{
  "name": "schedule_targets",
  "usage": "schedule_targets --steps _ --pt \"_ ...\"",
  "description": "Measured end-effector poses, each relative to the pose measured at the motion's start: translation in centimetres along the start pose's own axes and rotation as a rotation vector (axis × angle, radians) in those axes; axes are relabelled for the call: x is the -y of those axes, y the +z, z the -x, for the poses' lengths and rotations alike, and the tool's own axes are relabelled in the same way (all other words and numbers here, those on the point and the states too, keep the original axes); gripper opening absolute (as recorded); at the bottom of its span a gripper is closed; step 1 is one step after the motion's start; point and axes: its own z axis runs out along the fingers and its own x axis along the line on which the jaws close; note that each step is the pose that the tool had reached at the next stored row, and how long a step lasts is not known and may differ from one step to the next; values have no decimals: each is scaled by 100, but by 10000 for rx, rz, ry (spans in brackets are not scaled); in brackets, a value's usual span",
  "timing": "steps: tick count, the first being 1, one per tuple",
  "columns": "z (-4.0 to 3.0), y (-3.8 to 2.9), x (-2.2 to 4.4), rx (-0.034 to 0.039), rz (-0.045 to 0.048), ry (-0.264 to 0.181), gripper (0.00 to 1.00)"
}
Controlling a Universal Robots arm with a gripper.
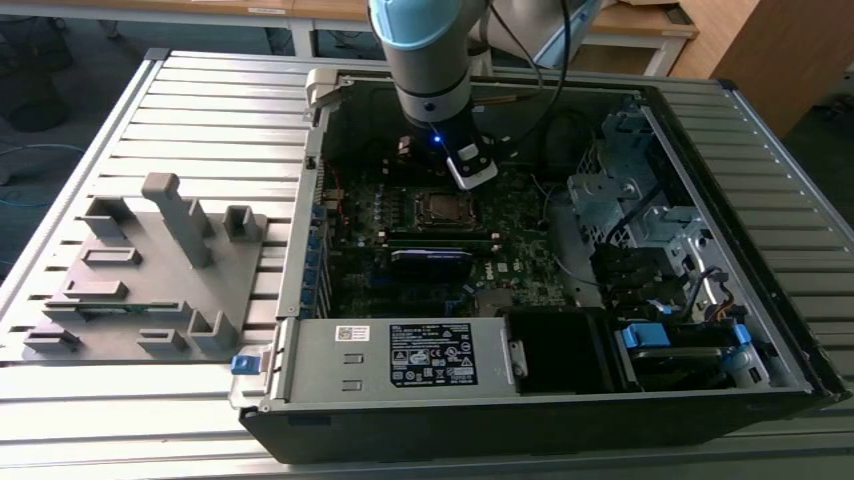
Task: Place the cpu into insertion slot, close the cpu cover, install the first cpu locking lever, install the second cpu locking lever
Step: 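Install the first cpu locking lever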
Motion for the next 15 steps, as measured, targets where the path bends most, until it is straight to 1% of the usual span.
schedule_targets --steps 7,15 --pt "-21 14 6 23 -1 -7 10" --pt "-25 25 10 43 -11 -15 10"
